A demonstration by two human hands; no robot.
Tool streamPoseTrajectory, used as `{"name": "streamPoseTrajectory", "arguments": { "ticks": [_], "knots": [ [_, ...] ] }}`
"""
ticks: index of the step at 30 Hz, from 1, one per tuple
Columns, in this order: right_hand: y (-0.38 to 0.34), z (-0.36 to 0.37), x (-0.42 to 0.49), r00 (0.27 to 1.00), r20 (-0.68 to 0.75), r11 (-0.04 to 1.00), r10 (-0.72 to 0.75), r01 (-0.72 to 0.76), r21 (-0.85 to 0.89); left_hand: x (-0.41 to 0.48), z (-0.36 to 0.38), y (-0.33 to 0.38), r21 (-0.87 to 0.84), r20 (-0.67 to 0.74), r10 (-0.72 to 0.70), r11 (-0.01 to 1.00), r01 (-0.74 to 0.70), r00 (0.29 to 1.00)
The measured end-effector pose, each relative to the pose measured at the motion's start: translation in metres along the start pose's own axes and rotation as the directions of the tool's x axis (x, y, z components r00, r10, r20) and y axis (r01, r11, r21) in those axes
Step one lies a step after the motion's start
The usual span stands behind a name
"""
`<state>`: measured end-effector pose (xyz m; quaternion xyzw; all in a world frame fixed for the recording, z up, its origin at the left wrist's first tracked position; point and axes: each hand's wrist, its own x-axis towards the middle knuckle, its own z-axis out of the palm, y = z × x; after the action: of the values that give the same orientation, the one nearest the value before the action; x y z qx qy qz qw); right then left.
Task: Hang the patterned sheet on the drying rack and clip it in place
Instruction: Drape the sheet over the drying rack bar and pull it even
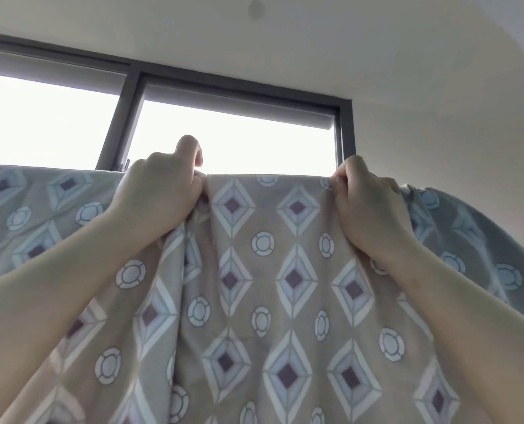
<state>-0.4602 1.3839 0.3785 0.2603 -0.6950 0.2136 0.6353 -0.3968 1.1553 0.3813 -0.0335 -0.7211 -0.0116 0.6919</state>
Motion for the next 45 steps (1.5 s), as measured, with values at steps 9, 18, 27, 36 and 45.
{"name": "streamPoseTrajectory", "arguments": {
  "ticks": [9, 18, 27, 36, 45],
  "knots": [
    [-0.010, -0.003, 0.007, 0.992, 0.002, 0.989, 0.129, -0.129, -0.066, -0.001, 0.010, 0.002, -0.080, -0.114, -0.062, 0.995, 0.053, 0.992],
    [-0.064, 0.026, 0.019, 0.969, 0.220, 0.993, -0.109, 0.099, 0.058, -0.003, 0.005, -0.010, -0.114, -0.085, -0.028, 0.993, 0.018, 0.996],
    [-0.051, 0.024, 0.025, 0.997, 0.066, 0.997, -0.044, 0.040, 0.060, 0.005, -0.004, -0.024, -0.047, -0.064, -0.106, 0.994, 0.103, 0.992],
    [-0.032, 0.018, 0.015, 0.999, 0.028, 0.999, -0.032, 0.033, -0.032, -0.003, 0.004, -0.013, -0.130, 0.041, -0.139, 0.981, 0.143, 0.989],
    [-0.017, 0.018, 0.017, 0.997, -0.025, 0.992, -0.074, 0.071, -0.108, -0.008, 0.007, -0.025, 0.068, -0.014, -0.164, 0.984, 0.165, 0.986]
  ]
}}
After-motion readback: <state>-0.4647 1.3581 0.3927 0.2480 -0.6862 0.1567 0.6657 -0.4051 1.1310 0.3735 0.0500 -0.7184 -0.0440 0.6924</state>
